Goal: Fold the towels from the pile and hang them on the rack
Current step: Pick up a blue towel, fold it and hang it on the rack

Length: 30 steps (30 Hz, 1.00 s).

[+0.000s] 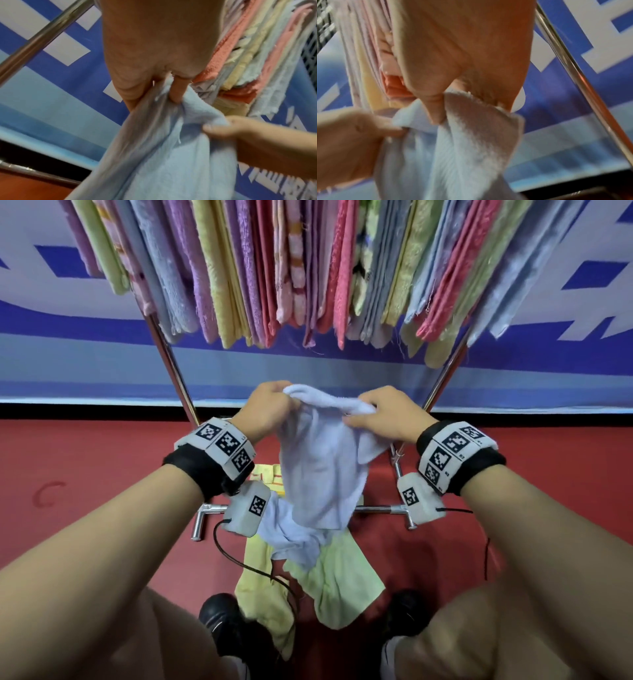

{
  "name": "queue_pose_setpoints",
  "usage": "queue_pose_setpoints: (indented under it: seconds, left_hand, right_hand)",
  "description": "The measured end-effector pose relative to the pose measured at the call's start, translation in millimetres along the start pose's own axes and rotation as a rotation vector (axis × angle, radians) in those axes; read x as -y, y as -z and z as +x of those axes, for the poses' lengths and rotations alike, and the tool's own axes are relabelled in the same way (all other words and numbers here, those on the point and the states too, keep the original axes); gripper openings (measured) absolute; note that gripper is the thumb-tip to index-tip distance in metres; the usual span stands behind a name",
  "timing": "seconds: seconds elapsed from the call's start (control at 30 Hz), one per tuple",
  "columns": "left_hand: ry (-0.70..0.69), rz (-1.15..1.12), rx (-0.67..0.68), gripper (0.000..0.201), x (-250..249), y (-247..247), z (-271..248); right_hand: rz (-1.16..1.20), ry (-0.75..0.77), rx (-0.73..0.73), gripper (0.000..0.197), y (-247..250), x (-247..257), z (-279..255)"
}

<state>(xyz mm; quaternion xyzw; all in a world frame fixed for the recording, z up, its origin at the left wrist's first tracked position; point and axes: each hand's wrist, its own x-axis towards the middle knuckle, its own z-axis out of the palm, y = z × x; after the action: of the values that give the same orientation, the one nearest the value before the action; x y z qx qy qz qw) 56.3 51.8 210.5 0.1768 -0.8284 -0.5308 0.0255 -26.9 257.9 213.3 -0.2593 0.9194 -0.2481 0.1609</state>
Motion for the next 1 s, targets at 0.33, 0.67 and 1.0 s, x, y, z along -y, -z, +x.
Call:
queue_pose_setpoints:
  seconds: [0.33, 0.67, 1.0]
  left_hand:
    - [-0.106, 0.138, 0.184, 0.006, -7.3, -13.0, -14.7]
    - [0.058, -0.315, 0.155, 0.037, -5.5, -4.1, -19.0]
    - [-0.068, -0.198, -0.040, 0.015, -1.0, -11.9, -14.2]
  right_hand:
    - [0.249, -0.052, 0.026, 0.022, 3.6, 7.6, -2.3]
    - [0.316, 0.118, -0.138, 0.030, -1.9, 2.5, -6.6]
    - [0.036, 0.049, -0.007, 0.040, 3.0, 0.7, -11.1]
